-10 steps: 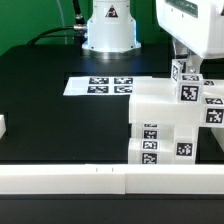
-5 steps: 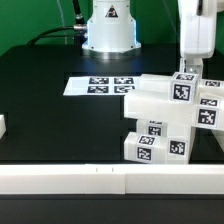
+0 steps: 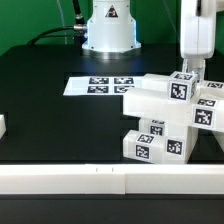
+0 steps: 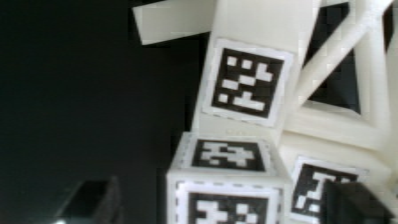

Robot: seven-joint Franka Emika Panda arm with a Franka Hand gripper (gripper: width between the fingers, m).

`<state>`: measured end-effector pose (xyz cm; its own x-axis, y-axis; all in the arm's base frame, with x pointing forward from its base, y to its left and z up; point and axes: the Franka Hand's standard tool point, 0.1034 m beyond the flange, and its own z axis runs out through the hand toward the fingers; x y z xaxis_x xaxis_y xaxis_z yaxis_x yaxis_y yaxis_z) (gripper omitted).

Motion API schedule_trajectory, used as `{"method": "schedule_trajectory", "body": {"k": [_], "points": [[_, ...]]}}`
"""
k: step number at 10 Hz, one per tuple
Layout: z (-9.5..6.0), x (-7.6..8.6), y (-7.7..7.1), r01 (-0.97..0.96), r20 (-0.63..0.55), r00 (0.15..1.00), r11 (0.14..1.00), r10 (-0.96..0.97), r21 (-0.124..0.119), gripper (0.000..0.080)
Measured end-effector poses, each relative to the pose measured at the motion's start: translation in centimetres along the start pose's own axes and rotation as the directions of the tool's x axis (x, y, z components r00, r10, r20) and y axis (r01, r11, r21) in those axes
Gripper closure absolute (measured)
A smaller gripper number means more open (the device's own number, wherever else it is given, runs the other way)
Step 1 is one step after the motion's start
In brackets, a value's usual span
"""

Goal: Assemble chair

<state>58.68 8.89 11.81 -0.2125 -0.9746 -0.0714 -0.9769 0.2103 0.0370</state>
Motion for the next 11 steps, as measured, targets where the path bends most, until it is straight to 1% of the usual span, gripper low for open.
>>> {"method": "schedule_trajectory", "body": {"k": [1, 2, 3, 4, 5, 6, 7, 9, 10, 11], "points": [[0.02, 0.03, -0.03, 0.089, -0.001, 0.996, 0.996, -0.089, 0.002, 0.0191], [0.03, 0.03, -0.03, 0.153, -0.001, 0.988, 0.988, -0.153, 0.002, 0.0158], [0.03, 0.04, -0.03, 0.232, -0.001, 0.973, 0.973, -0.232, 0.002, 0.0152], [0.06, 0.10, 0.14, 0.329, -0.003, 0.944, 0.944, -0.329, -0.009, 0.0152], [0.09, 0.22, 0.46, 0.441, -0.007, 0.897, 0.897, -0.441, -0.039, 0.0150], [0.07, 0.25, 0.42, 0.531, -0.016, 0.847, 0.846, -0.532, -0.046, 0.0150], [0.12, 0.11, 0.50, 0.580, -0.016, 0.814, 0.813, -0.581, -0.049, 0.0150], [0.29, -0.05, 0.68, 0.752, -0.022, 0.656, 0.655, -0.755, -0.070, 0.0150], [0.42, -0.11, 0.76, 0.800, -0.019, 0.596, 0.595, -0.803, -0.076, 0.0150], [0.52, -0.11, 0.82, 0.851, -0.016, 0.518, 0.518, -0.855, -0.085, 0.0150]]}}
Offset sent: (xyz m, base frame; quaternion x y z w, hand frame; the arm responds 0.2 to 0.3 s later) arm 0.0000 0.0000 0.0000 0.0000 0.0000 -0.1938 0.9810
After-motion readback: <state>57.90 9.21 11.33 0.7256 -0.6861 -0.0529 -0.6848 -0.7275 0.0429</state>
